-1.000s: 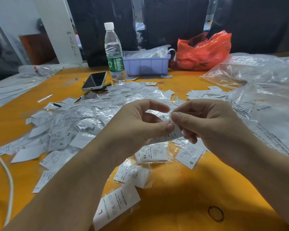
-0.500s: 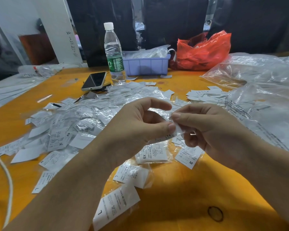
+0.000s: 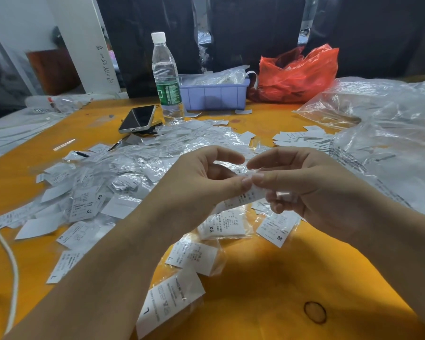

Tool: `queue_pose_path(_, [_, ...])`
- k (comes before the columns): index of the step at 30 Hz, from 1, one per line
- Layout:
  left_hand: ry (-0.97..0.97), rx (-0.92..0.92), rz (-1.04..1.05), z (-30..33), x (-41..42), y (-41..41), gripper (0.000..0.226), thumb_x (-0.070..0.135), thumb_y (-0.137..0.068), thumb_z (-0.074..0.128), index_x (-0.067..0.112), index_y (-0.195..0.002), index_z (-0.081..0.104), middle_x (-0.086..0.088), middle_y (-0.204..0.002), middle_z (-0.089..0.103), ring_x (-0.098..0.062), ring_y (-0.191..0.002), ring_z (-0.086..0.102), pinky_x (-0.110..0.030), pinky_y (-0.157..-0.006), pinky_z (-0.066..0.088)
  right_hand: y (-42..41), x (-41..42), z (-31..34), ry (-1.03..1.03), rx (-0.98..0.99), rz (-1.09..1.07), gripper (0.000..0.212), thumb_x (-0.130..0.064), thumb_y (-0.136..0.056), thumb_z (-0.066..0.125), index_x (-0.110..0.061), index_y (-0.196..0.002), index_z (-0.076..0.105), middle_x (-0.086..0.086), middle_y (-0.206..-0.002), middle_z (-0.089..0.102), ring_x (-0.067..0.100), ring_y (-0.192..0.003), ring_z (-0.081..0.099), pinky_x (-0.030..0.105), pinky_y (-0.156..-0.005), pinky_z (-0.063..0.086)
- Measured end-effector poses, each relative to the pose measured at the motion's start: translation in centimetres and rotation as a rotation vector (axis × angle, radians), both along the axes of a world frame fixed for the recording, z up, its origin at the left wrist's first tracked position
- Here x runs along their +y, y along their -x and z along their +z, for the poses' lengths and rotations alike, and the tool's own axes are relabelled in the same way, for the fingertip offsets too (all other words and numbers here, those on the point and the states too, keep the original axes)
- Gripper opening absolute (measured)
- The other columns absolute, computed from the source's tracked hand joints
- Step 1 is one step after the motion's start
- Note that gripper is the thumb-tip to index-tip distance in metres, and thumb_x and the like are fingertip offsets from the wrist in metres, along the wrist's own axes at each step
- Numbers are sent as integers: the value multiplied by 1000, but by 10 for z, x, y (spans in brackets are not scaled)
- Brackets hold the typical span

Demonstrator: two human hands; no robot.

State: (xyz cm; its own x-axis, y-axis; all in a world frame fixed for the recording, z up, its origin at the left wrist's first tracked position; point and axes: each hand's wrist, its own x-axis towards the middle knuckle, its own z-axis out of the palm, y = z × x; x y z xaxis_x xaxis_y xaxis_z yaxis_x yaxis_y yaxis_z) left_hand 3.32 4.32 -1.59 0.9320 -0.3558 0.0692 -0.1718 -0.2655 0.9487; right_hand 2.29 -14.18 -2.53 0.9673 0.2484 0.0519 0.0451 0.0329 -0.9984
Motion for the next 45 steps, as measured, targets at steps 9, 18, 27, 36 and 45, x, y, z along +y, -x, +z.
queue_pose_path(9, [12,17,21,2,1,2,27,32,-68,74,10,-83,74,1,-67,69,-2,-52,57,-14,-46,42,0,0,0,57,-122,-137,14,-13,-77,71,-7,-89,69,7,-68,69,17,-58,58,24,-51,50])
queue_pose_path(18, [68,6,-8,2,0,2,27,32,-64,72,11,-82,73,0,-73,73,-4,-64,66,-12,-53,47,4,2,1,96,-172,-142,27,-25,-66,72,-10,-88,69,5,-63,67,15,-53,58,23,-49,50])
queue_pose_path(27, [22,-24,61,1,-1,2,15,29,-78,72,15,-82,73,4,-66,68,1,-52,56,-14,-46,43,5,2,0,126,-195,-85,19,-5,-80,71,-10,-98,68,2,-65,68,15,-57,60,28,-55,52])
queue_pose_path(36, [37,-9,-10,0,0,0,5,19,-84,70,21,-83,74,5,-79,73,-4,-70,66,-13,-57,48,2,1,-2,125,-217,-197,6,-8,-86,68,-5,-90,67,4,-56,64,15,-50,56,22,-48,46])
queue_pose_path(45, [6,-28,-48,0,-2,-1,3,22,-83,71,22,-82,74,7,-78,73,-4,-73,67,-12,-60,48,4,1,-2,172,-247,-190,6,-15,-85,69,-10,-83,68,8,-58,66,18,-51,56,23,-44,46])
